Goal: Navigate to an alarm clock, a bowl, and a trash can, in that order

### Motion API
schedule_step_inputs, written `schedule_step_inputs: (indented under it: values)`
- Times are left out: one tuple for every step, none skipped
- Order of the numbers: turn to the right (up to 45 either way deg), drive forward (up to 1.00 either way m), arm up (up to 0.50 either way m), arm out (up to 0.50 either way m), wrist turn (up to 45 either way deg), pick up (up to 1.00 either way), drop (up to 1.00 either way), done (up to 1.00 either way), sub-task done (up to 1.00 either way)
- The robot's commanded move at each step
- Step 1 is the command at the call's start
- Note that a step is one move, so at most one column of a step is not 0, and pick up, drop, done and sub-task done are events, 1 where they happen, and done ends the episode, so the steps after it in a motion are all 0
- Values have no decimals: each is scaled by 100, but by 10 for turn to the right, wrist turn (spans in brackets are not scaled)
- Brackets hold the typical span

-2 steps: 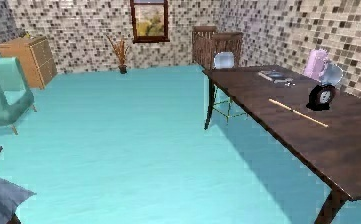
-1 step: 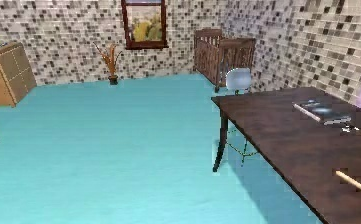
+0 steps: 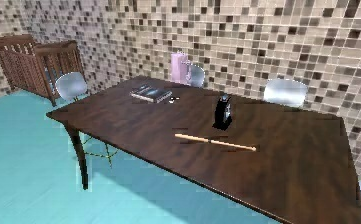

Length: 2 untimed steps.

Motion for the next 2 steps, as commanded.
schedule_step_inputs:
  values:
    - [120, 0, 0, 0, 0, 0, 0, 0, 0]
    - [0, 0, 0, 0, 0, 0, 0, 0, 100]
